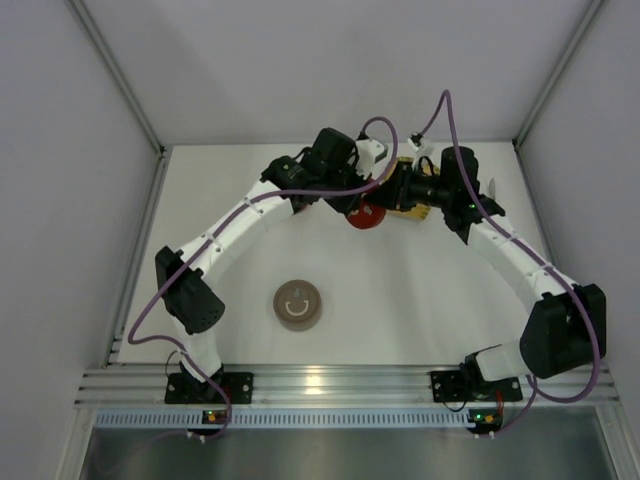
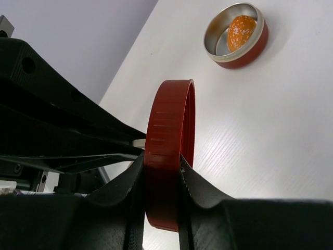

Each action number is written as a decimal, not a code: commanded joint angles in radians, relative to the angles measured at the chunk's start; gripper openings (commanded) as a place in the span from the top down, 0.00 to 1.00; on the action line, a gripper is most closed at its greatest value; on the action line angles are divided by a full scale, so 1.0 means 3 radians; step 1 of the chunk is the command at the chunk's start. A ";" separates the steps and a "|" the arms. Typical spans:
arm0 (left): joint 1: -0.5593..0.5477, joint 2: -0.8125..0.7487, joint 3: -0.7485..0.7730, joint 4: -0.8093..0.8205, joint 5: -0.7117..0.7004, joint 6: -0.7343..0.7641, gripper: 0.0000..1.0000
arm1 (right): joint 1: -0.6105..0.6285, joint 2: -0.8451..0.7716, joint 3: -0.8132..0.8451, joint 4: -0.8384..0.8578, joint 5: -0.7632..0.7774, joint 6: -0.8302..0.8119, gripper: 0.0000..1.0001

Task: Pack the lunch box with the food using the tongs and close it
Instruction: Adjust the box lid.

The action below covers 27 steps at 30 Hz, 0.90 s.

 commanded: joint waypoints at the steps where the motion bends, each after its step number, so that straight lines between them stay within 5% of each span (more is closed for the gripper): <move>1: -0.0014 -0.0219 -0.0031 0.0326 0.0051 -0.0036 1.00 | 0.0038 -0.0005 -0.0087 0.0349 -0.0064 0.0223 1.00; 8: -0.0014 -0.0310 -0.0225 0.0464 0.0072 -0.0046 1.00 | -0.0018 -0.0021 -0.0383 0.1028 -0.0217 0.1025 1.00; 15: -0.0009 -0.0454 -0.0353 0.0571 0.0051 -0.0056 0.92 | -0.0182 0.0061 -0.0976 0.2414 -0.0330 0.2339 1.00; 27: 0.0022 -0.0525 -0.0440 0.0597 0.0062 -0.0092 0.88 | -0.0274 0.0087 -0.1166 0.3290 -0.0305 0.2964 1.00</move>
